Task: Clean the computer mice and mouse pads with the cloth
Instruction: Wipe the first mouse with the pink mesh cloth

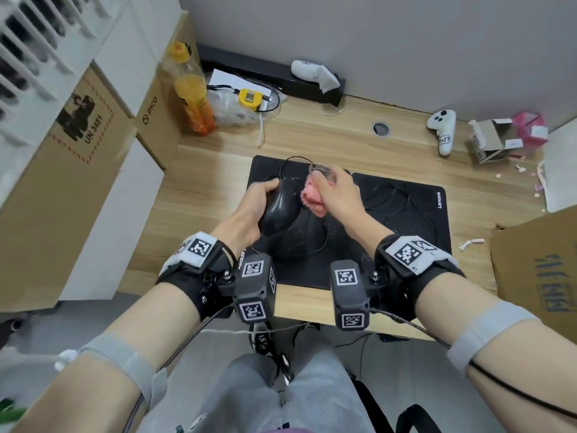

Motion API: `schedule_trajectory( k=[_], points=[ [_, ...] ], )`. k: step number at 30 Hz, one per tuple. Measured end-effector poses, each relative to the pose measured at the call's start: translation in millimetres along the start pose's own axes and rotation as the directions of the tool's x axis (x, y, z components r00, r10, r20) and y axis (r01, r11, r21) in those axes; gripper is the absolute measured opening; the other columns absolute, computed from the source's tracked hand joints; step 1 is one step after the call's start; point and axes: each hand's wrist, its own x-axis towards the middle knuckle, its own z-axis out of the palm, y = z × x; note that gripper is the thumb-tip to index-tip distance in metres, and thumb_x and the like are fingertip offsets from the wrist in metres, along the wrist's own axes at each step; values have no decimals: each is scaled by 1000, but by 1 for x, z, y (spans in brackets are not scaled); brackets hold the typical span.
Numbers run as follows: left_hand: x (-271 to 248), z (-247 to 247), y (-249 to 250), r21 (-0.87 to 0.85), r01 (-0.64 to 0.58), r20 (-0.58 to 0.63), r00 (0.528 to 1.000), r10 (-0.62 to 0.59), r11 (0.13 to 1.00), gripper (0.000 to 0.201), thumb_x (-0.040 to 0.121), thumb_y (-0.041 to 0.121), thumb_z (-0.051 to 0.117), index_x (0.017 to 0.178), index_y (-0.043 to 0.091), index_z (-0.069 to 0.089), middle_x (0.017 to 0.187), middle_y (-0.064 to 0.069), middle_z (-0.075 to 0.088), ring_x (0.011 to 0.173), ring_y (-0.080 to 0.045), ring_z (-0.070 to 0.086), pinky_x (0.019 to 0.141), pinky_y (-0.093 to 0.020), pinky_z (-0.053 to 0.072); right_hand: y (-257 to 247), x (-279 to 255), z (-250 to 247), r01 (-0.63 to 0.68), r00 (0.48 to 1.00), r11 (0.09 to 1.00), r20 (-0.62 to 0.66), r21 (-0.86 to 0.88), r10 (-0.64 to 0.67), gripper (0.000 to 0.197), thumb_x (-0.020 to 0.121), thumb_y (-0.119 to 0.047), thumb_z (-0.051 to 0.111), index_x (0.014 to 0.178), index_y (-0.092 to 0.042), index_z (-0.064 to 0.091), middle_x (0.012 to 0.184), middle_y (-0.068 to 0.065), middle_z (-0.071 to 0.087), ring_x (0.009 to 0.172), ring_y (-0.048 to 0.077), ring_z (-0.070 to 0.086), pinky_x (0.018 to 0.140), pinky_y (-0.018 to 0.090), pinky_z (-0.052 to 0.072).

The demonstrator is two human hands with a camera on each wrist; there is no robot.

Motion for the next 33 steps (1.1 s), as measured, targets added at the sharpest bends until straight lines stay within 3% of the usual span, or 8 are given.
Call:
schedule_trajectory(
  k=[5,10,15,20,24,26,29,33],
  points=[
    [5,1,-6,-31,-3,-56,998,2,1000,38,97,30,43,68,15,62,59,-5,63,46,-18,58,55,-25,46,-11,-9,19,115,955,991,283,-73,-90,14,94,-26,54,97,-12,54,76,-1,66,53,-3,55,64,22,42],
    [11,-14,-7,-106,66,-192,978,-86,992,34,97,32,40,73,16,58,65,-3,59,51,-19,55,48,-21,44,-3,-24,3,250,832,950,543,-187,-112,3,89,-19,62,88,-17,61,63,-1,66,53,14,59,64,23,50],
    [10,-15,-9,-151,47,-195,978,-77,987,30,95,32,47,75,16,63,71,-5,62,56,-22,58,60,-29,46,9,-7,-1,204,942,958,307,-202,-136,17,93,-24,57,103,-13,64,92,0,71,85,21,65,81,32,50],
    [7,-11,-16,-134,56,-82,994,-67,989,33,96,32,48,75,14,66,68,-5,65,53,-20,61,63,-30,47,14,-4,10,-33,962,999,270,-39,42,18,92,-23,50,110,-29,46,93,5,70,73,21,64,74,41,57],
    [8,-13,-20,-143,58,-65,996,-68,988,35,98,34,45,80,13,67,69,-6,66,53,-20,62,61,-30,48,8,-3,9,-31,969,979,234,-199,79,32,90,-16,57,117,-15,40,96,5,60,85,23,54,65,22,44],
    [9,-14,-20,-126,53,-98,993,-66,991,34,97,34,45,80,13,65,70,-6,64,54,-21,60,60,-30,46,1,-6,8,55,948,964,316,-261,32,33,88,-12,60,118,-14,48,89,0,62,80,21,54,52,11,41],
    [12,-14,-19,-115,68,-178,980,-88,991,34,97,34,43,76,14,60,62,-4,59,50,-20,55,51,-24,44,-7,-12,12,184,886,919,464,-348,-2,33,85,-17,61,118,-19,53,93,0,71,78,15,59,74,23,47],
    [16,-14,-18,-161,97,-246,960,-135,982,31,95,29,43,69,16,55,53,-1,56,42,-17,53,38,-13,40,-4,-20,12,167,821,941,569,-294,32,23,89,-22,60,113,-22,58,97,2,72,81,13,65,78,28,50]
  ],
)
